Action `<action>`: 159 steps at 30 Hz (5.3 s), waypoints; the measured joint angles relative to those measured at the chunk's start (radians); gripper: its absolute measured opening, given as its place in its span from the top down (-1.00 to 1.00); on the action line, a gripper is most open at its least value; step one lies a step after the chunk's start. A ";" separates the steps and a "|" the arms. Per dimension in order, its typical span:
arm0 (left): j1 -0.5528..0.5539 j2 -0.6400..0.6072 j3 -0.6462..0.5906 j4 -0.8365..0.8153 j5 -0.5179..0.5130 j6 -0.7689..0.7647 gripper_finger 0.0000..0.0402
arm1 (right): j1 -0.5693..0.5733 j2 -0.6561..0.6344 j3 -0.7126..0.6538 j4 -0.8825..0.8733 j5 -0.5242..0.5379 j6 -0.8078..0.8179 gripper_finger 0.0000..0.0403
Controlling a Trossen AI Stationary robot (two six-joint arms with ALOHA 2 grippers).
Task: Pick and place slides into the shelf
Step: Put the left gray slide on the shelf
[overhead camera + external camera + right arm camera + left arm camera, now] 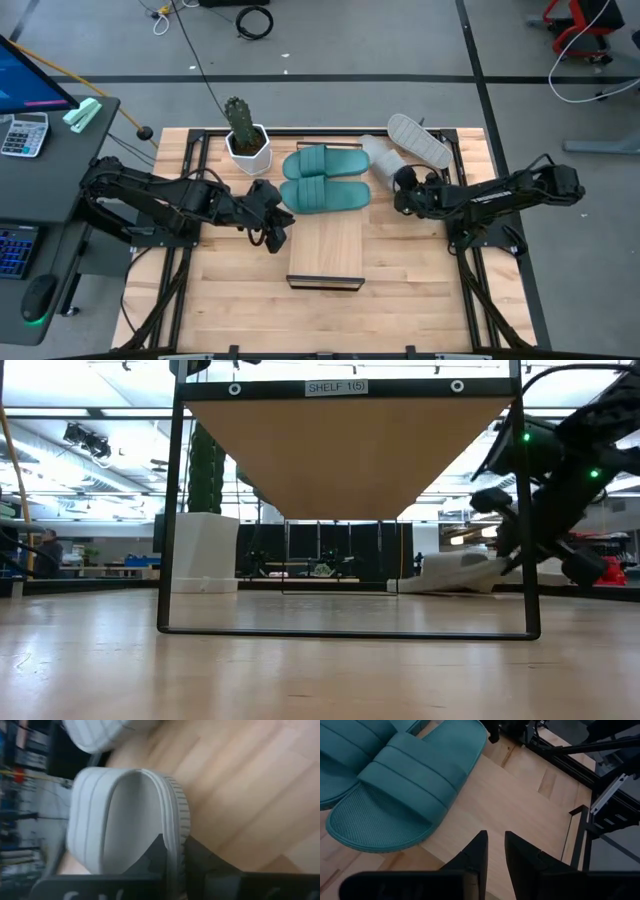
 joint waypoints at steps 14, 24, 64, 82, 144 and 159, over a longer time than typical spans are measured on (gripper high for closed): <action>0.000 0.000 0.000 0.001 0.008 -0.001 0.67 | -0.040 -0.129 0.005 -0.005 0.131 -0.047 0.81; 0.000 0.000 0.000 0.001 0.008 -0.001 0.67 | -0.040 -0.221 0.005 0.021 0.217 -0.048 0.82; -0.031 -0.006 0.000 -0.029 0.060 0.028 0.70 | -0.298 -0.308 0.463 0.429 -0.487 -1.190 0.83; -0.099 -0.041 0.000 -0.106 0.045 -0.029 0.69 | -0.136 -0.307 0.782 -0.172 -0.634 -1.068 0.84; -0.074 -0.039 0.000 -0.183 0.026 0.113 0.70 | 0.711 0.113 0.770 -0.454 -0.019 -0.136 0.84; -0.074 -0.039 0.000 -0.184 0.026 0.110 0.71 | 0.711 0.113 0.770 -0.518 -0.017 -0.096 0.84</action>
